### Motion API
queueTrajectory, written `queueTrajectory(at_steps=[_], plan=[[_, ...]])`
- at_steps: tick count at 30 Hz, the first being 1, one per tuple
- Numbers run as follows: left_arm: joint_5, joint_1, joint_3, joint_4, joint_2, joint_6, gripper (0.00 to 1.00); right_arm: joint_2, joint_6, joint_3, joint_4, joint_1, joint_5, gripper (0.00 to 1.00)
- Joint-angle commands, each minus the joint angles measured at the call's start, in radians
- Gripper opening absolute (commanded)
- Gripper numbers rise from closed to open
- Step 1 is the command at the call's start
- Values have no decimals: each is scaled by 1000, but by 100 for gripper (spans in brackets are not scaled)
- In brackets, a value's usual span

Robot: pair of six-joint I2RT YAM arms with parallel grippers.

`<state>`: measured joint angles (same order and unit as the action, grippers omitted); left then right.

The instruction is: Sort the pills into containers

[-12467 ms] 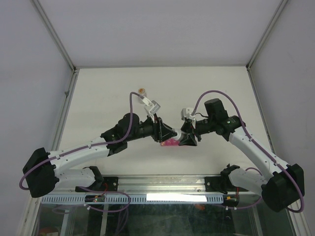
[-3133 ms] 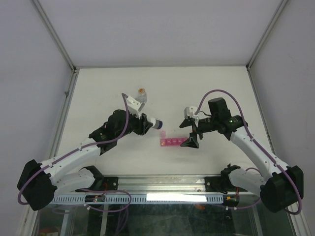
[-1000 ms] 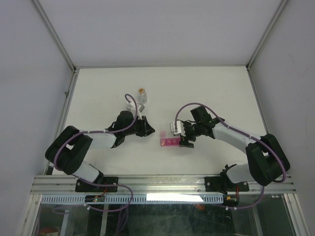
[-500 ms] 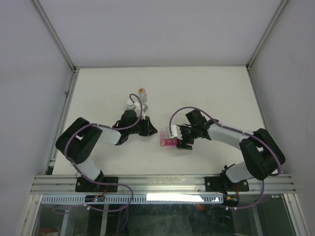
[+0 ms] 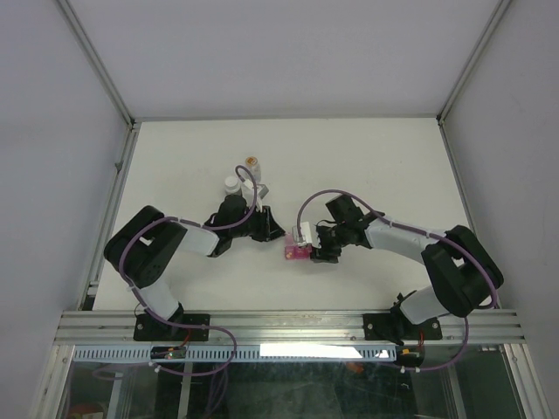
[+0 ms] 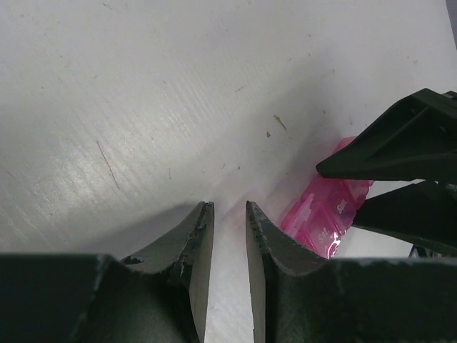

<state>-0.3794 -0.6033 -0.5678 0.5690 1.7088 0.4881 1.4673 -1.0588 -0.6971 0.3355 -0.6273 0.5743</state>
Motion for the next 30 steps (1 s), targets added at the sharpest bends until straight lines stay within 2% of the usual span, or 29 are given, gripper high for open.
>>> queueTrajectory(at_steps=[1, 12, 24, 30], plan=[[-56, -15, -21, 104, 7, 27, 25, 21, 5, -20, -16, -9, -49, 54], [-120, -31, 5, 164, -28, 63, 25, 34, 11, -33, -8, -13, -67, 46], [-139, -61, 20, 64, -108, 37, 24, 36, 21, -43, 1, -13, -72, 44], [-138, -72, 21, -7, -127, 30, 19, 38, 24, -46, 8, -13, -70, 44]])
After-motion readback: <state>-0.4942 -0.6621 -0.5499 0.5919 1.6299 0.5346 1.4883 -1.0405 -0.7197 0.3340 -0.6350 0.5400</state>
